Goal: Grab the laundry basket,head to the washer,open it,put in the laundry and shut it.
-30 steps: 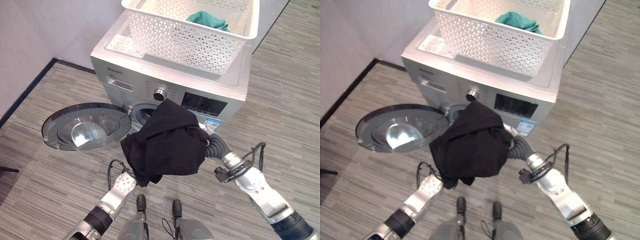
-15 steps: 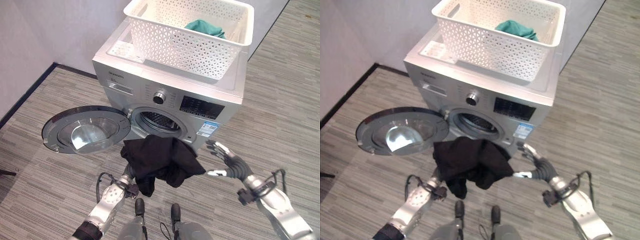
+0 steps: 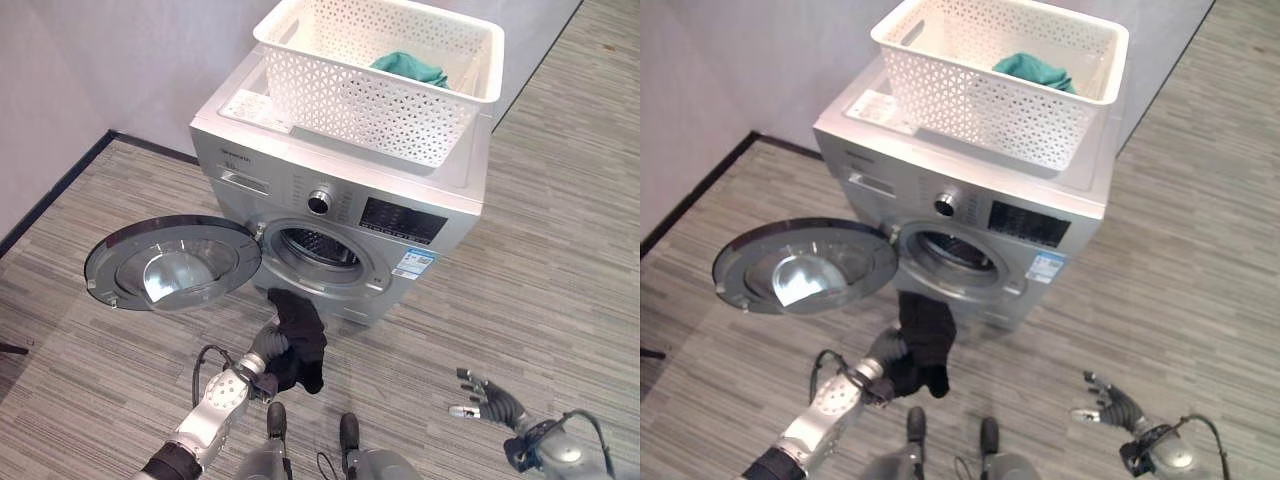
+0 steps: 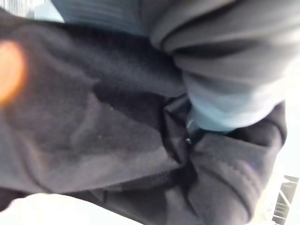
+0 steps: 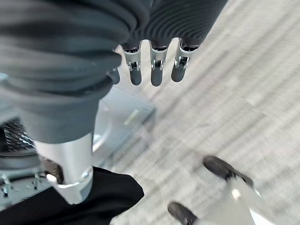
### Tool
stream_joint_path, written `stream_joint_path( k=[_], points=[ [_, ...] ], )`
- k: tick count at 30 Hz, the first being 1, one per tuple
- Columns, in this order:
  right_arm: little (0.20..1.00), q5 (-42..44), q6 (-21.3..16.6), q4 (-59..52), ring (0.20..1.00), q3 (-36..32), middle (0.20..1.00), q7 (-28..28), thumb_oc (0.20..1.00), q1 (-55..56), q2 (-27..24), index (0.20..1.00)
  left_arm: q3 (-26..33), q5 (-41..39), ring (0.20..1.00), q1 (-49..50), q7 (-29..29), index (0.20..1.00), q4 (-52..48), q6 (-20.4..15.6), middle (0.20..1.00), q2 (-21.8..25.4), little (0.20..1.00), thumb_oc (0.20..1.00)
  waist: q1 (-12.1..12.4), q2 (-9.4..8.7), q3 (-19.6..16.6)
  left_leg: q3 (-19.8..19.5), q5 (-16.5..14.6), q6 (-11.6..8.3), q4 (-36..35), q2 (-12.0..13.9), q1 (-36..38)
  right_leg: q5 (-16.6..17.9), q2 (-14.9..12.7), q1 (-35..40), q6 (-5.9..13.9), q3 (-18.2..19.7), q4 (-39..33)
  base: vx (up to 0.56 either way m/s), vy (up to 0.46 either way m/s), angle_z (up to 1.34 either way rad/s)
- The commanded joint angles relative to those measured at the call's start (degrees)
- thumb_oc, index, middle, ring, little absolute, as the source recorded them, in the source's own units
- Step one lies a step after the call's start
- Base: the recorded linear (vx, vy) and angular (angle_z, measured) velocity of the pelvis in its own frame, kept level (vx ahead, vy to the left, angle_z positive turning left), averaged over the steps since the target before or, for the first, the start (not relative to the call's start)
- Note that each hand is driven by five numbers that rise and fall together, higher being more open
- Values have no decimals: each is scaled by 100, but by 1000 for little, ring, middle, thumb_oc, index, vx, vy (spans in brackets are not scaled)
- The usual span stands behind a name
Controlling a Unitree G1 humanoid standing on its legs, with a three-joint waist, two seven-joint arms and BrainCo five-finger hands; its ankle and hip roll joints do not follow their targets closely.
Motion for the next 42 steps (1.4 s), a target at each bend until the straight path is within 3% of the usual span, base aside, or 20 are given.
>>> stream_joint_path(
  k=[1,6,7,14,22,29,32,33,36,37,38,40,42],
  points=[
    [1000,-178,-62,172,1000,190,1000,-299,1000,-205,421,1000,-351,17,200,-590,-208,200,34,-356,200,-232,200,200,188,-131,-116,257,-304,-225,32,291,-172,-742,-547,63,472,-72,428,0,0,0],
    [1000,-174,5,613,1000,342,1000,-609,1000,-406,969,1000,-529,50,200,-723,-115,200,216,-332,200,-376,200,200,195,-120,-79,248,-307,-207,32,270,-207,-734,-552,54,465,-46,395,0,0,0],
    [1000,-130,9,1234,1000,376,1000,-836,1000,-581,1223,1000,-564,17,200,-773,-19,200,324,-319,200,-481,200,200,203,-105,-56,244,-306,-200,32,263,-225,-726,-545,40,457,-32,391,0,0,0],
    [1000,-283,47,2297,1000,532,1000,-1244,1000,-829,1666,1000,-497,-167,200,-1080,337,200,856,-360,200,-881,200,200,171,-109,70,254,-298,-179,32,246,-326,-690,-537,-79,452,10,398,-6,2,0],
    [1000,67,76,3711,1000,408,1000,-1580,1000,-1105,2066,1000,-347,-538,200,-1782,800,200,1430,-446,200,-1343,200,200,59,-164,211,319,-262,-163,32,272,-519,-630,-517,-327,459,112,446,-10,5,-1],
    [1000,7,127,4408,1000,308,1000,-1582,1000,-1252,2137,1000,-163,-544,200,-2242,933,200,1564,-557,200,-1286,200,200,-36,-218,203,510,-338,-119,32,285,-547,-547,-556,-454,562,241,428,4,61,-11],
    [1000,-101,165,4573,1000,247,1000,-1542,1000,-1364,2094,1000,-46,-636,200,-2251,886,200,1416,-569,200,-1187,200,200,-20,-308,184,606,-586,-24,398,238,-554,-521,-656,-423,627,392,480,75,161,-24],
    [1000,-135,173,4619,1000,199,1000,-1492,1000,-1411,2048,1000,-22,-660,200,-2176,828,200,1262,-544,200,-1135,200,200,18,-361,199,543,-878,100,835,161,-589,-580,-740,-427,662,527,747,88,180,-33],
    [1000,-49,193,4677,1000,17,1000,-1431,1000,-1373,2012,1000,-28,-681,200,-1997,673,200,1242,-458,200,-1155,200,200,24,-304,161,306,-1168,314,1102,-47,-463,-549,-775,-617,733,663,1638,133,241,-29],
    [1000,29,193,4698,1000,-72,1000,-1424,1000,-1384,1993,1000,-43,-693,200,-1954,638,200,1235,-443,200,-1161,200,200,-21,-273,173,229,-1216,381,1127,-116,-385,-367,-751,-777,729,753,2097,89,160,-10],
    [1000,29,193,4698,1000,-73,1000,-1424,1000,-1386,1993,1000,-42,-693,200,-1956,637,200,1235,-443,200,-1161,200,200,-17,-268,157,232,-1205,378,1123,-109,-404,-354,-744,-797,727,756,2090,65,152,-1],
    [1000,325,170,4584,1000,-231,1000,-1406,1000,-1387,1961,1000,-64,-706,200,-1836,547,200,1244,-393,200,-1181,200,200,-155,-107,258,72,-1322,501,1228,-199,-232,-204,-495,-1228,661,1048,3064,156,233,23],
    [1000,450,145,4536,1000,-302,1000,-1383,1000,-1336,1947,1000,-49,-707,200,-1752,524,200,1271,-407,200,-1202,200,200,-214,-40,252,18,-1386,508,1125,-268,6,-304,-498,-1362,583,989,2959,177,151,43]
  ],
)
